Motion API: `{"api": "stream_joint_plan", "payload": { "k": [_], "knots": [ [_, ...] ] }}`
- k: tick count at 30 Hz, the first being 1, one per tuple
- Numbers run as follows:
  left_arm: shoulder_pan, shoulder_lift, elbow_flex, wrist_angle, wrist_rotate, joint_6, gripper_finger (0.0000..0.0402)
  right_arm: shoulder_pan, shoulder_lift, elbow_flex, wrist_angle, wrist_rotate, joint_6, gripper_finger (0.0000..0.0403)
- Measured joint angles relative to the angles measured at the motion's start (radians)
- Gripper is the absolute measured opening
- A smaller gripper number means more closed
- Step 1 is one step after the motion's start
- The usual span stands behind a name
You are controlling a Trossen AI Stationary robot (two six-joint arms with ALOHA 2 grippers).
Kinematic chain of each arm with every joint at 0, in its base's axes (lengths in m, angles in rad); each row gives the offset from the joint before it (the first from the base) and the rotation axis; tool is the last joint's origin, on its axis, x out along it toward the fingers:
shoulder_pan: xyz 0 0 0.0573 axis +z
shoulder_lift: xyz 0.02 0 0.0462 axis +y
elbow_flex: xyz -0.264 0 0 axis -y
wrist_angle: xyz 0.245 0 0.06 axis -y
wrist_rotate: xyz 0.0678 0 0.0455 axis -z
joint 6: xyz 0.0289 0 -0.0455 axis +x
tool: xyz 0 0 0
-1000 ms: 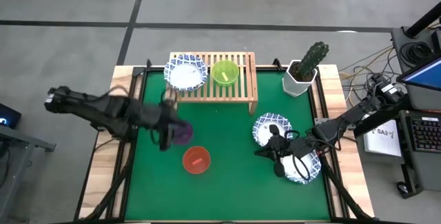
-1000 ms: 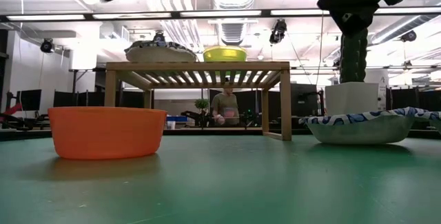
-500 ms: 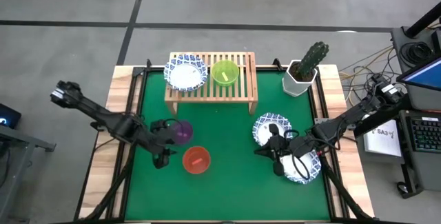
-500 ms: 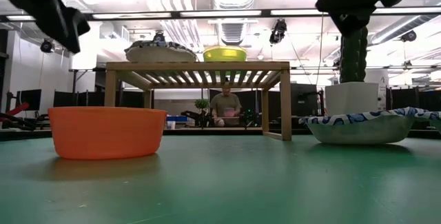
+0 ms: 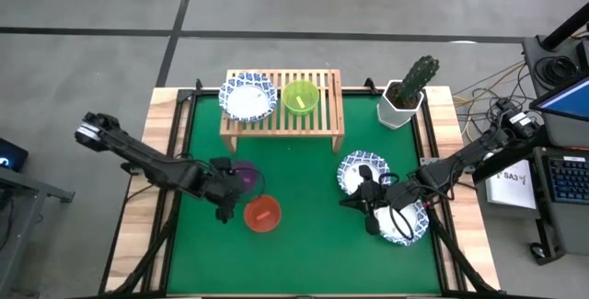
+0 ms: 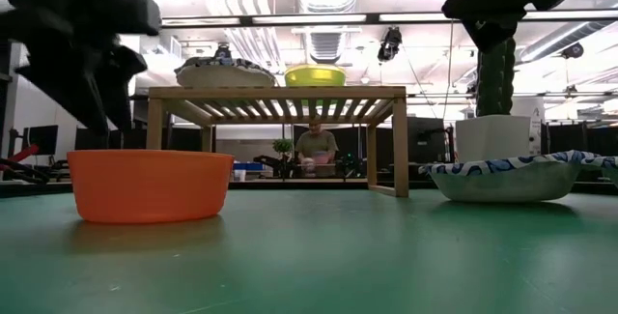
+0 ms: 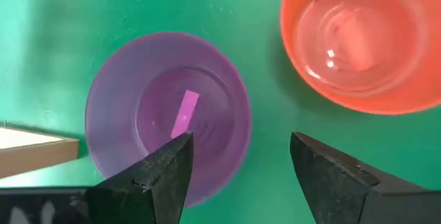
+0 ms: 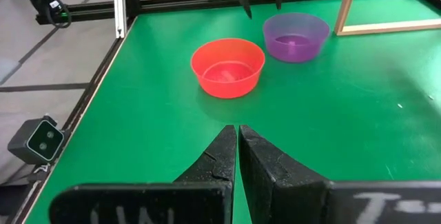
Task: Place and stack bowls onto a shelf
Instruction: Stack the small purple bowl on top of the small yellow bowl on the shelf
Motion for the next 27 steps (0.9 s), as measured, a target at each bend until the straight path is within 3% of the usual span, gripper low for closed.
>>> {"api": "stream_joint_plan", "payload": {
  "k": [17, 21, 27],
  "knots": [
    [0.040, 0.231, -0.001, 0.060, 0.000, 0.069, 0.0161, 0.000, 0.000, 0.000, -0.004, -0.004, -0.019, 0.0009],
    [0.040, 0.264, -0.001, 0.063, 0.000, 0.068, 0.0118, 0.000, 0.000, 0.000, -0.004, -0.004, -0.020, 0.0009],
    [0.040, 0.274, 0.009, 0.056, 0.014, 0.066, 0.0012, 0.000, 0.000, 0.000, -0.005, -0.005, -0.020, 0.0009]
  ]
}}
